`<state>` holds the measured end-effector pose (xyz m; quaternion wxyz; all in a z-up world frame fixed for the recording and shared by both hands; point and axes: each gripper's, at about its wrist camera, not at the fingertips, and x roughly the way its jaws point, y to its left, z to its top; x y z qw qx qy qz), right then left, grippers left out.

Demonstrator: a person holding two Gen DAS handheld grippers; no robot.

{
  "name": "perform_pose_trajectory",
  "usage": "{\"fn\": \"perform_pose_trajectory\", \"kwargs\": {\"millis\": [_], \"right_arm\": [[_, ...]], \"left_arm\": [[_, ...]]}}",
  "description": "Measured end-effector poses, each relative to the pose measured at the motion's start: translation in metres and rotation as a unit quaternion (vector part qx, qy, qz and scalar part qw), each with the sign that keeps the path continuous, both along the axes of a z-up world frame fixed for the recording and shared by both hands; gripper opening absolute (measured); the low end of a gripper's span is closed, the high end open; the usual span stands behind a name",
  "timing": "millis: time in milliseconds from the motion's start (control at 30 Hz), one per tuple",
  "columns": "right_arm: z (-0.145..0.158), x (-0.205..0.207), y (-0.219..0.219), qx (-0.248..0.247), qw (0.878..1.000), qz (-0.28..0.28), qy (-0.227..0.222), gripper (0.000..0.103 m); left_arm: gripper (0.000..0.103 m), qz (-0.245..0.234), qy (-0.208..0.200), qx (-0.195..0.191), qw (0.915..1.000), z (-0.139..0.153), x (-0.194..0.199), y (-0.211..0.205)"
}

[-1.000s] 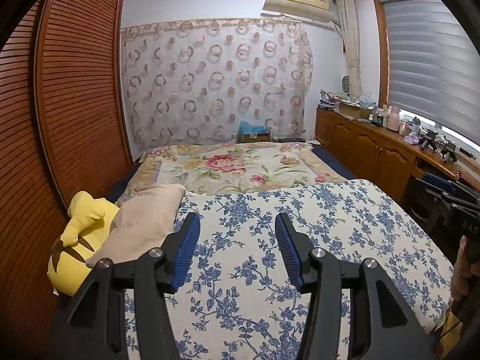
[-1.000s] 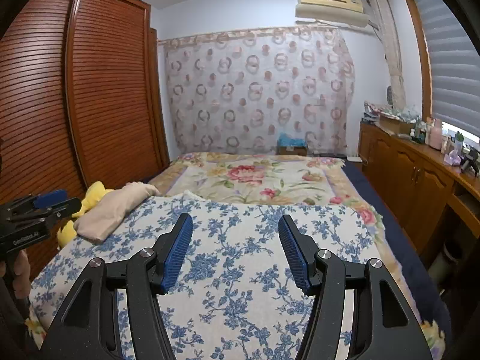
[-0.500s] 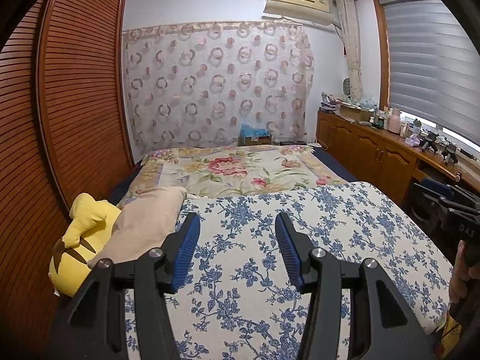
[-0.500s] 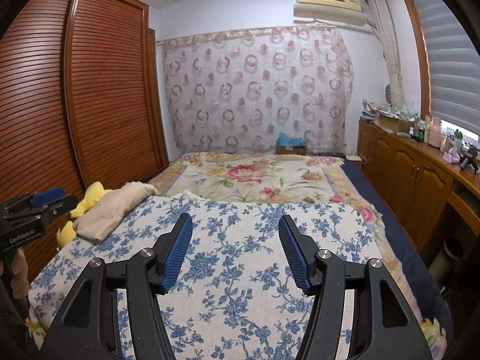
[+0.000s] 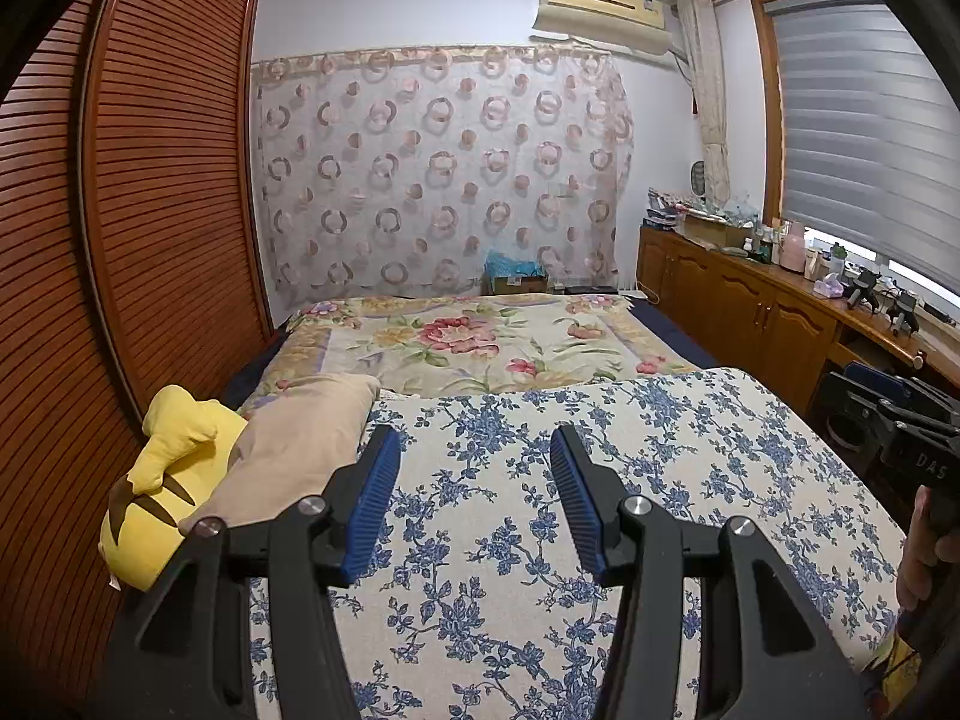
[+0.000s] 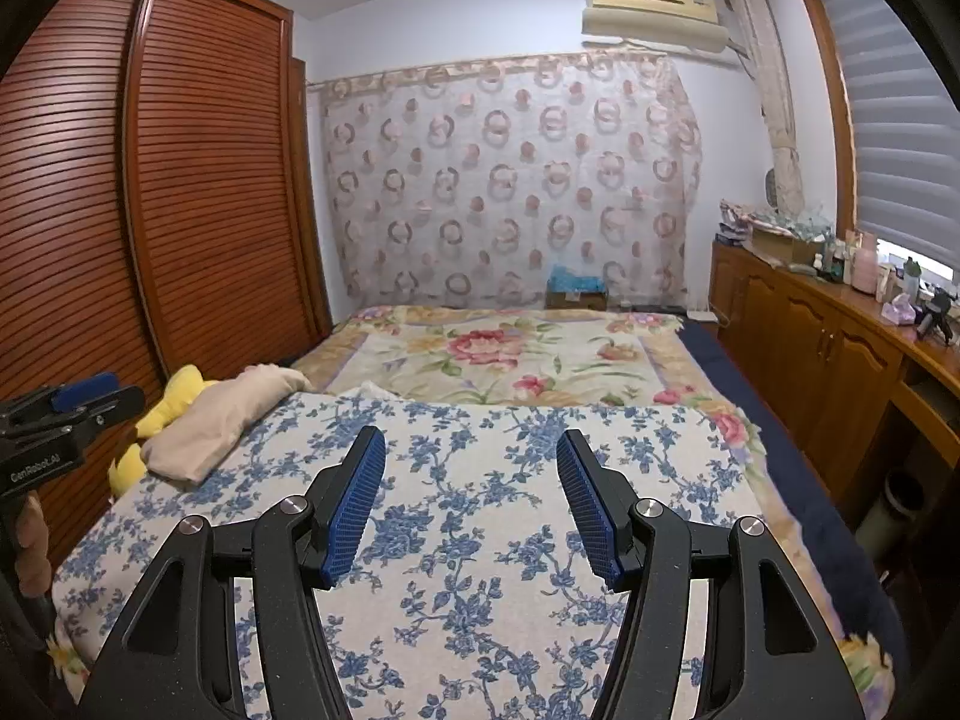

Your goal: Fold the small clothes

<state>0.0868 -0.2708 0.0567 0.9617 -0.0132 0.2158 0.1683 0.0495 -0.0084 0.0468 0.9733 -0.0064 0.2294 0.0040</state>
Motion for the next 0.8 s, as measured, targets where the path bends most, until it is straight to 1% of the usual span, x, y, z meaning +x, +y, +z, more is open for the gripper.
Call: {"fn": "perform_pose_trajectory", "kwargs": {"millis": [800], "right_arm": [[-0.0005, 0.0013, -0.0046, 0.003, 1.0, -0.001, 0.001, 0.061]], "left_arm": [[0.051, 0.001, -0.002, 0.0, 1.0, 0.0006, -0.0007, 0.0011]]}}
